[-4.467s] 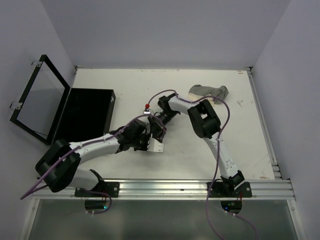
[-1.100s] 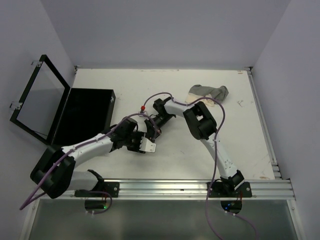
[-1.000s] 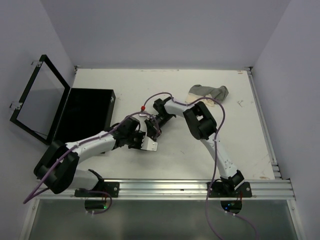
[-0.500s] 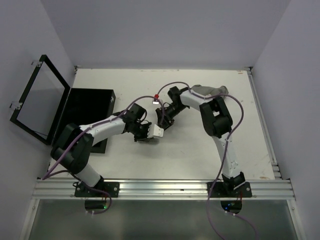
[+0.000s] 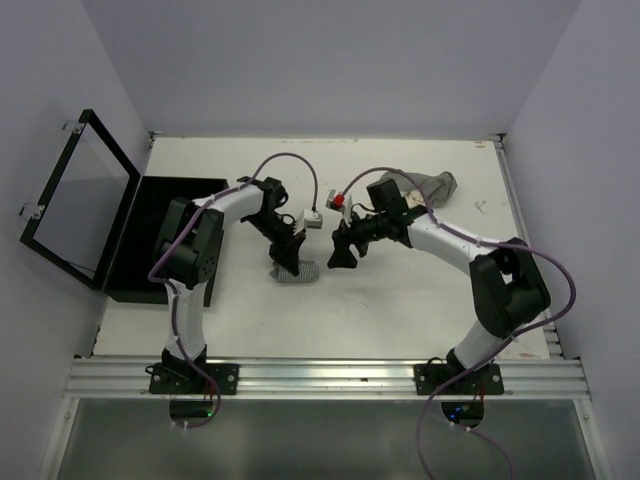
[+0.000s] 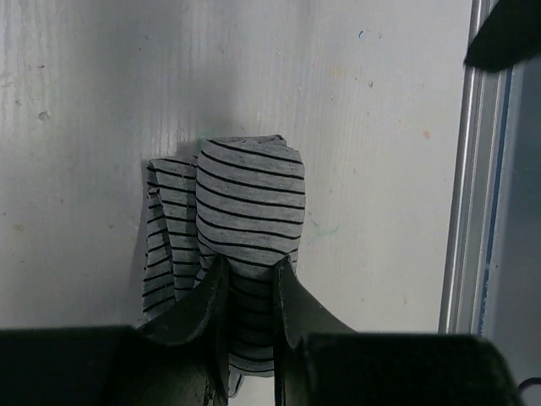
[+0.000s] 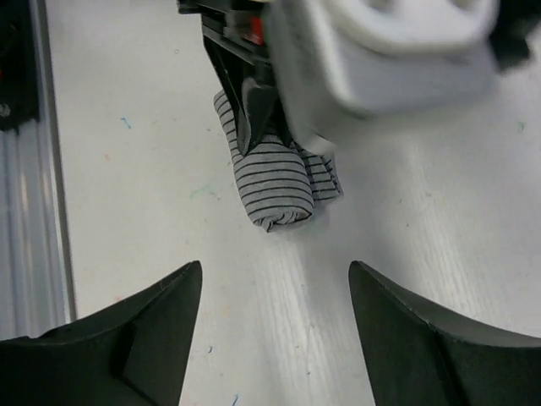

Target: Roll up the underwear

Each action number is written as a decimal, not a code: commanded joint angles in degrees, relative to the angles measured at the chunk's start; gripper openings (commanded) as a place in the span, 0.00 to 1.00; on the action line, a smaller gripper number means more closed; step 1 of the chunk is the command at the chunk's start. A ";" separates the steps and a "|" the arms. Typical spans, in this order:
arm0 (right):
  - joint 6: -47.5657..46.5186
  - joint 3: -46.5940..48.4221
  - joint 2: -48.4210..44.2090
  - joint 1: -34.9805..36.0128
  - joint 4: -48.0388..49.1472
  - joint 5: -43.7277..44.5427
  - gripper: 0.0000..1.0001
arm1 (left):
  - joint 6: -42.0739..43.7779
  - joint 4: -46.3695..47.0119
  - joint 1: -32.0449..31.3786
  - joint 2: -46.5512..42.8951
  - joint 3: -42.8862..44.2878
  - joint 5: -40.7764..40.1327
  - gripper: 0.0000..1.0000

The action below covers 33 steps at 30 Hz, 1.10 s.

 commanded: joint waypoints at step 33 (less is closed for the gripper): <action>-20.88 7.14 17.98 15.94 0.05 13.55 0.00 | -1.26 5.69 6.65 0.64 2.06 -3.28 0.29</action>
